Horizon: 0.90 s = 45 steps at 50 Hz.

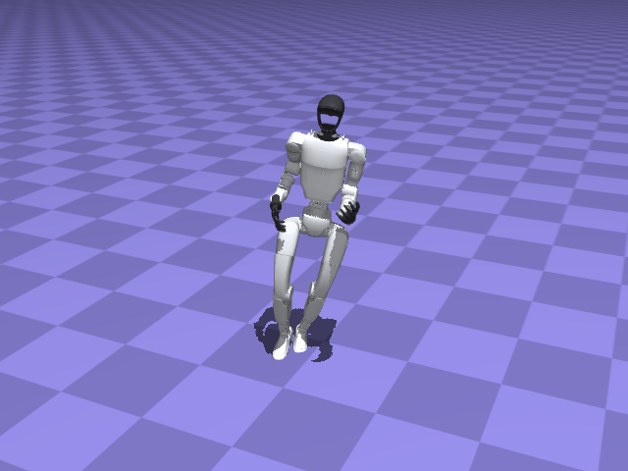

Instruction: Walk run

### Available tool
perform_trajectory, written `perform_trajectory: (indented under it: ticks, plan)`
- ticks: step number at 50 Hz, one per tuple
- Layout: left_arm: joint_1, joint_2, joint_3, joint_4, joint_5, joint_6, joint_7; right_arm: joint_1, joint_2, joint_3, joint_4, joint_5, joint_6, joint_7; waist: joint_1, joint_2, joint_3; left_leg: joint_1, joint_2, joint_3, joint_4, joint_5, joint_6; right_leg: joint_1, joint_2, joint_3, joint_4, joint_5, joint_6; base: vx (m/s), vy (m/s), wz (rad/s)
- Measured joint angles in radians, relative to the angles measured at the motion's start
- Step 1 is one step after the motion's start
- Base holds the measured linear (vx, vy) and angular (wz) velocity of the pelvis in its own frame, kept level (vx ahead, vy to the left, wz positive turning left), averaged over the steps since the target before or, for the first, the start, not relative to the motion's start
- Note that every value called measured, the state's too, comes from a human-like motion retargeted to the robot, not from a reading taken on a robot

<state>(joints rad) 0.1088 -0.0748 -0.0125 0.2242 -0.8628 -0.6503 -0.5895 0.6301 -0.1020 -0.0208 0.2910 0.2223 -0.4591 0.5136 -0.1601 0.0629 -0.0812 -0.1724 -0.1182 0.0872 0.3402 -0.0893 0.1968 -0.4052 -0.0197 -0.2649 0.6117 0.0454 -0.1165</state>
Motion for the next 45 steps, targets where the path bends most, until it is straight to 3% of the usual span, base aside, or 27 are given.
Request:
perform_trajectory:
  ticks: [3,5,7,8,10,11,12,13,14,15,17,18,20,21,23,25,28,32,35,37,40,42,45]
  plan:
    - [-0.036,0.126,-0.083,-0.025,0.009,0.005,-0.015,0.052,0.018,-0.045,0.009,0.053,-0.078,-0.129,-0.078,-0.002,0.051,0.170,-0.029,-0.099,-0.127,0.134,-0.068,-0.011,-0.032,0.062,-0.348,-0.001,0.076,1.10,-0.30,2.10]
    - [-0.047,0.225,-0.145,-0.043,0.017,0.015,-0.015,0.072,0.039,-0.077,0.010,0.045,-0.112,-0.217,-0.102,-0.003,0.088,0.288,-0.035,-0.153,-0.183,0.196,-0.080,-0.013,-0.034,0.111,-0.507,-0.035,0.127,1.46,-0.55,1.58]
    - [-0.046,0.327,-0.195,-0.071,0.022,0.022,-0.015,0.077,0.056,-0.100,-0.009,-0.002,-0.127,-0.276,-0.120,-0.003,0.105,0.379,-0.015,-0.201,-0.202,0.221,-0.092,-0.029,-0.056,0.172,-0.580,-0.064,0.261,1.22,-0.55,1.25]
    - [-0.044,0.377,-0.207,-0.086,0.022,0.030,-0.017,0.072,0.060,-0.104,-0.024,-0.029,-0.128,-0.297,-0.117,-0.008,0.103,0.411,-0.008,-0.211,-0.201,0.224,-0.098,-0.040,-0.086,0.125,-0.584,-0.070,0.276,0.89,-0.45,0.89]
    - [-0.037,0.463,-0.206,-0.104,0.024,0.053,-0.034,0.041,0.062,-0.097,-0.048,-0.084,-0.117,-0.328,-0.130,-0.032,0.091,0.449,-0.008,-0.237,-0.159,0.234,-0.110,-0.069,-0.078,0.216,-0.518,-0.064,0.233,0.95,-0.51,0.91]
    - [-0.027,0.488,-0.195,-0.099,0.034,0.061,-0.051,0.016,0.061,-0.094,-0.050,-0.104,-0.110,-0.331,-0.138,-0.057,0.074,0.460,-0.025,-0.251,-0.119,0.257,-0.122,-0.071,-0.104,0.213,-0.468,0.030,0.256,1.31,-0.71,1.01]
    - [-0.013,0.508,-0.181,-0.088,0.047,0.070,-0.067,-0.007,0.060,-0.089,-0.047,-0.120,-0.102,-0.331,-0.144,-0.070,0.052,0.464,-0.031,-0.261,-0.070,0.291,-0.141,-0.074,-0.124,0.176,-0.422,0.099,0.237,1.53,-0.79,0.94]
    - [0.009,0.521,-0.163,-0.064,0.065,0.079,-0.083,-0.029,0.062,-0.080,-0.035,-0.127,-0.091,-0.326,-0.147,-0.059,0.021,0.452,-0.014,-0.263,-0.006,0.351,-0.173,-0.079,-0.136,0.070,-0.383,0.116,0.135,1.55,-0.79,0.45]
    - [0.039,0.508,-0.125,-0.024,0.094,0.090,-0.110,-0.057,0.061,-0.060,-0.015,-0.112,-0.082,-0.321,-0.129,-0.048,-0.004,0.425,-0.008,-0.228,0.088,0.423,-0.203,-0.089,-0.066,0.165,-0.306,0.064,0.089,1.58,-0.81,-0.21]
    - [0.073,0.483,-0.078,0.025,0.128,0.102,-0.143,-0.090,0.061,-0.033,0.010,-0.086,-0.074,-0.315,-0.101,-0.037,-0.026,0.391,-0.007,-0.175,0.196,0.501,-0.231,-0.101,0.046,0.361,-0.210,-0.022,0.073,1.44,-0.64,0.71]
    - [0.079,0.341,-0.017,0.168,0.220,0.107,-0.214,-0.265,0.098,-0.102,0.096,0.080,-0.040,-0.258,-0.128,-0.018,-0.009,0.263,0.066,-0.184,0.480,0.571,-0.279,-0.061,-0.073,0.122,-0.169,-0.065,0.054,1.11,-0.36,1.73]
    - [0.098,0.253,0.030,0.230,0.255,0.099,-0.217,-0.329,0.114,-0.109,0.115,0.173,-0.018,-0.215,-0.122,-0.033,-0.020,0.211,0.057,-0.125,0.543,0.593,-0.261,-0.029,-0.072,0.126,-0.180,-0.090,0.042,0.88,-0.25,0.70]
    - [0.135,0.133,0.091,0.309,0.270,0.089,-0.204,-0.427,0.149,-0.064,0.117,0.323,-0.017,-0.197,-0.120,-0.057,-0.028,0.118,0.089,0.024,0.625,0.461,-0.125,0.022,-0.084,0.122,-0.196,-0.109,0.022,0.89,-0.19,-0.06]
    - [0.152,0.107,0.101,0.324,0.270,0.080,-0.190,-0.458,0.149,-0.046,0.107,0.361,-0.026,-0.202,-0.097,-0.063,-0.026,0.077,0.079,0.055,0.625,0.428,-0.100,0.045,-0.074,0.131,-0.217,-0.104,0.015,0.99,-0.11,-0.44]
    - [0.195,0.069,0.117,0.350,0.290,0.038,-0.140,-0.534,0.125,-0.025,0.077,0.414,-0.043,-0.213,-0.007,-0.095,-0.016,-0.042,0.038,0.119,0.586,0.340,-0.107,0.116,-0.060,0.169,-0.315,-0.053,0.008,0.75,-0.03,-0.85]
    - [0.231,0.072,0.130,0.362,0.334,-0.010,-0.079,-0.591,0.078,-0.015,0.037,0.396,-0.053,-0.215,0.043,-0.114,-0.001,-0.129,0.026,0.151,0.480,0.257,-0.119,0.192,-0.077,0.093,-0.413,0.004,0.018,0.64,-0.09,-0.08]
    - [0.265,0.115,0.178,0.360,0.426,-0.048,0.003,-0.654,-0.017,0.011,-0.024,0.275,-0.047,-0.194,0.102,-0.116,0.032,-0.182,0.049,0.252,0.205,0.196,-0.067,0.289,-0.037,0.004,-0.495,0.022,0.023,0.46,-0.15,0.24]
    - [0.291,0.196,0.243,0.352,0.620,-0.006,0.030,-0.687,-0.140,-0.001,-0.074,0.063,-0.023,-0.182,0.150,-0.083,0.070,-0.213,0.044,0.351,-0.146,0.134,-0.024,0.409,0.059,-0.061,-0.547,-0.049,-0.004,0.75,-0.10,0.68]
    - [0.282,0.248,0.273,0.384,0.709,0.037,0.044,-0.670,-0.198,-0.029,-0.066,-0.040,-0.027,-0.221,0.184,-0.093,0.079,-0.223,0.008,0.447,-0.293,0.104,-0.006,0.486,0.080,-0.124,-0.561,-0.110,-0.012,0.86,-0.04,0.69]
    - [0.263,0.261,0.288,0.461,0.714,0.046,0.061,-0.635,-0.194,-0.053,-0.006,-0.102,-0.037,-0.254,0.199,-0.111,0.062,-0.181,0.010,0.604,-0.335,0.135,0.054,0.525,0.090,-0.116,-0.535,-0.110,-0.005,1.10,-0.17,0.23]
    - [0.228,0.258,0.278,0.638,0.669,0.043,0.085,-0.582,-0.130,-0.100,0.192,-0.201,-0.061,-0.290,0.252,-0.165,0.033,-0.064,0.054,0.742,-0.307,0.164,0.065,0.587,0.068,-0.079,-0.446,0.034,0.024,1.26,-0.33,-0.53]
    - [0.203,0.258,0.266,0.734,0.642,0.064,0.050,-0.562,-0.073,-0.173,0.383,-0.280,-0.072,-0.288,0.248,-0.160,0.012,-0.144,0.069,0.423,-0.217,0.096,0.065,0.551,0.068,-0.160,-0.340,0.267,0.026,0.89,0.12,0.61]
    - [0.159,0.253,0.274,0.809,0.655,0.163,-0.032,-0.547,-0.024,-0.241,0.670,-0.373,-0.047,-0.310,0.245,-0.118,0.019,-0.084,0.142,0.472,-0.131,0.022,0.065,0.462,0.066,-0.139,-0.074,0.478,0.005,0.82,0.31,0.75]
